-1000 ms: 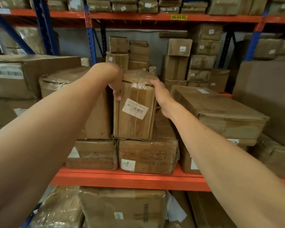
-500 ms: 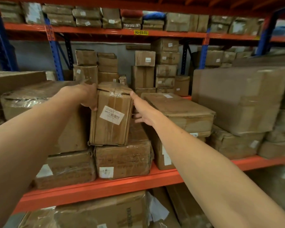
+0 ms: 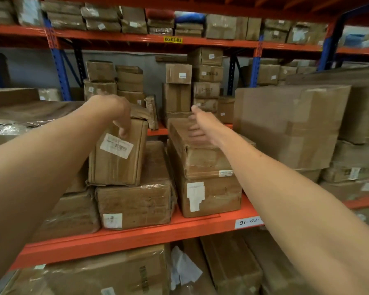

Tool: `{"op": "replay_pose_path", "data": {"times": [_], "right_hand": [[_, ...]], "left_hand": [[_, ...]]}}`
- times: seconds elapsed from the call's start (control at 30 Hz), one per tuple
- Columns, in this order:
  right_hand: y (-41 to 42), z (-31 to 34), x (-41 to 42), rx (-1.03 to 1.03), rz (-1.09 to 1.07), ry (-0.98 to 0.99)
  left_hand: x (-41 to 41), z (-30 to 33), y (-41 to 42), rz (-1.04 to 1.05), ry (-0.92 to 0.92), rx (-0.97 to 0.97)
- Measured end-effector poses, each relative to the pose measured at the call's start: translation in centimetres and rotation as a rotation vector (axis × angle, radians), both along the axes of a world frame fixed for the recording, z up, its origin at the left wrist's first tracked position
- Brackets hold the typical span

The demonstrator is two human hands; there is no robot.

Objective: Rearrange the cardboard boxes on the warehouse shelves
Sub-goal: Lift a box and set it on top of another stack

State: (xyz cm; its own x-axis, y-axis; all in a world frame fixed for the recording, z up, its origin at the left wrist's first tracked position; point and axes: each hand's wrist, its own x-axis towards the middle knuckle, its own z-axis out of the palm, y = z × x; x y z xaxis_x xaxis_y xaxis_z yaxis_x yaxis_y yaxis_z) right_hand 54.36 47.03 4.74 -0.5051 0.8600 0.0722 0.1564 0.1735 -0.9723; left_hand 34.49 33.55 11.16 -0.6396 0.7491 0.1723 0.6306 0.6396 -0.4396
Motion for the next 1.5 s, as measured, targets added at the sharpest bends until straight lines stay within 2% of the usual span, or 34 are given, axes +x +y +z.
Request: {"op": "replay_pose_path", "data": {"times": [0.17, 0.3, 0.5, 0.6, 0.67, 0.73, 0.8, 0.9, 1.27, 1.5], "right_hand": [[4.8, 0.6, 5.4, 0.112, -0.122, -0.035], [8.5, -0.8, 9.5, 0.172, -0.292, -0.125], [12.0, -5.6, 13.4, 0.164, -0.357, -0.212], [12.2, -6.4, 13.7, 0.055, -0.317, -0.242], [12.1, -7.0, 13.9, -0.061, -0.266, -0.198], [11.5, -7.4, 14.1, -0.187, -0.182, -0.131], [15.0, -9.3, 14.3, -0.344, -0.039, -0.147], [14.7, -10.0, 14.1, -0.462, 0.045, -0.042], [14.6, -11.4, 14.4, -0.584, -0.037, 0.128], [13.0, -11.8, 13.8, -0.548, -0.109, 0.193]], "left_hand": [[6.0, -1.5, 5.3, -0.165, -0.103, 0.176], [9.7, -3.6, 8.2, -0.268, -0.37, 0.225], [11.7, -8.3, 10.7, -0.082, -0.987, 0.477], [11.8, -10.1, 10.9, 0.088, -1.329, 0.572], [11.5, -10.6, 10.7, 0.099, -1.481, 0.713], [11.3, -11.0, 10.0, 0.101, -1.537, 0.782], [12.0, -12.4, 12.5, 0.219, -1.546, 0.869], [11.8, -13.4, 11.7, 0.273, -1.644, 0.915], [12.6, -14.2, 11.4, 0.307, -1.735, 1.019], [13.2, -14.9, 10.8, 0.267, -1.798, 1.051]]}}
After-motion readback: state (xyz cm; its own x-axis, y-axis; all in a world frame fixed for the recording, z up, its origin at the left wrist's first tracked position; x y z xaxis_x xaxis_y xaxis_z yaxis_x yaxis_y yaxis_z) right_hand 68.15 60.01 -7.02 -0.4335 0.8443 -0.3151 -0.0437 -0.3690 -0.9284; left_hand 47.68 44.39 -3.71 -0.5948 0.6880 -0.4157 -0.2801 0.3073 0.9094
